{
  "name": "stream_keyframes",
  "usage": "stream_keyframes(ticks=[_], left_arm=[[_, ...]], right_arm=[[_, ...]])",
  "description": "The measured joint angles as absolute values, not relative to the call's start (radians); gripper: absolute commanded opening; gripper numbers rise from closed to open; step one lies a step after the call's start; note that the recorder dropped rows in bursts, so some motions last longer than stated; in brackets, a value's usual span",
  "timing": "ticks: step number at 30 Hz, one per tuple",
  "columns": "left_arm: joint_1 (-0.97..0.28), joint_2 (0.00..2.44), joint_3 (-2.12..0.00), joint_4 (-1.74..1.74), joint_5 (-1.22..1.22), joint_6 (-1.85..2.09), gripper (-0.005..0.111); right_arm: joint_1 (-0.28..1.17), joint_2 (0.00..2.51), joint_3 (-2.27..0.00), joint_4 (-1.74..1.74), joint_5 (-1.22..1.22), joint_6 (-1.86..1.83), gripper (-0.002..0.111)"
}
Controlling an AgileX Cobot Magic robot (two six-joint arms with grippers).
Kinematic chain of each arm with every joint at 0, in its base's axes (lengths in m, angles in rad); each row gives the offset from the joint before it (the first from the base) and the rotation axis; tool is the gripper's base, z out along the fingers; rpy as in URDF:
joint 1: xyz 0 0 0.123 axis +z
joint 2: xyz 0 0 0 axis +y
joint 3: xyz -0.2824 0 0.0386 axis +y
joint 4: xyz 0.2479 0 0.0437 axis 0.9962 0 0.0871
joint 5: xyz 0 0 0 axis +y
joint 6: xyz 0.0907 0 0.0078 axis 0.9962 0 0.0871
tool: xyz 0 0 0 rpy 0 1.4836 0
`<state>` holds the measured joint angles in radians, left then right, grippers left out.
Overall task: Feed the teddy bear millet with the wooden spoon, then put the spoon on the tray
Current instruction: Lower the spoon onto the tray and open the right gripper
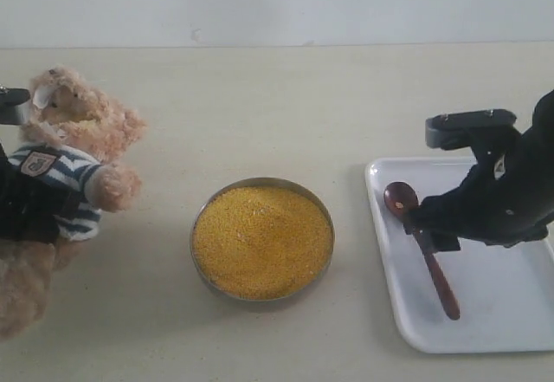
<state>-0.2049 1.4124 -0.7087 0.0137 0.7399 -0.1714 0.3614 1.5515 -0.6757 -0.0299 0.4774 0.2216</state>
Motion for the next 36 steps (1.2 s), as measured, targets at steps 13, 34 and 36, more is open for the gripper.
stream_keyframes(ticks=[13,34,36], left_arm=[[-0.205,1.550,-0.709,-0.025,0.698,-0.224,0.006],[-0.205,1.513,-0.715,-0.038,0.697,-0.226,0.076],[-0.205,1.485,-0.715,-0.038,0.697,-0.226,0.076]], right_arm=[[0.361,1.268,-0.676,-0.030,0.566,0.202,0.066],[0.361,1.252,-0.676,-0.030,0.580,0.185,0.066],[0.361,1.252,-0.676,-0.030,0.580,0.185,0.066]])
